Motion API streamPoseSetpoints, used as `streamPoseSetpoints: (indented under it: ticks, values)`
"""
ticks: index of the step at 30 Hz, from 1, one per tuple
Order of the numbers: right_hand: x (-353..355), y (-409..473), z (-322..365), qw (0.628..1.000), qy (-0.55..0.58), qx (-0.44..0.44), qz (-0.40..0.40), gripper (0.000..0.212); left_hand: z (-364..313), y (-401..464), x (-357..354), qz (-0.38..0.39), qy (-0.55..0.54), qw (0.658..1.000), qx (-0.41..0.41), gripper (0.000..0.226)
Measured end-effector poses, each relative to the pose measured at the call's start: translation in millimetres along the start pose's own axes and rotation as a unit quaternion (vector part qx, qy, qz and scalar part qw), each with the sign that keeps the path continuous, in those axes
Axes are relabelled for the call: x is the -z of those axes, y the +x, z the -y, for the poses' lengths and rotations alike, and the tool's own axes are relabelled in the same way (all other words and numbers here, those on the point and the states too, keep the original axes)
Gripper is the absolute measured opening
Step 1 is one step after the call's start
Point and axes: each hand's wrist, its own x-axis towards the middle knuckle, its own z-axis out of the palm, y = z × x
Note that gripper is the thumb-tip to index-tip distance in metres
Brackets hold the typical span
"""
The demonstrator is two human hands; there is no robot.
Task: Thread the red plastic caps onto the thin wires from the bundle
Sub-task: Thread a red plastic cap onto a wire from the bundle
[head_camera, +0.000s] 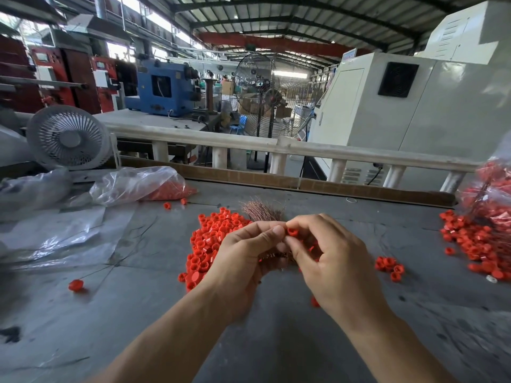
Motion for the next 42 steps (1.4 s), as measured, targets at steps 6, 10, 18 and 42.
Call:
streamPoseSetpoints:
  ticks: [6,10,18,42]
  values:
    - [-3,-1,4,0.999,0.034,-0.023,0.008,0.022,-2,0,0,-0.017,0.001,1.000,-0.005,0.025]
    - [-3,-2,4,0.998,0.050,-0.033,0.007,0.024,0,0,0,-0.033,0.022,0.999,-0.023,0.026]
    - [-6,-2,3,0.995,0.079,-0.061,0.014,0.021,3,0,3,-0.054,0.072,0.995,-0.048,0.013]
    - [-11,-2,-4,0.985,0.110,-0.122,0.059,0.011,1,6,8,-0.135,0.086,0.980,-0.122,0.002]
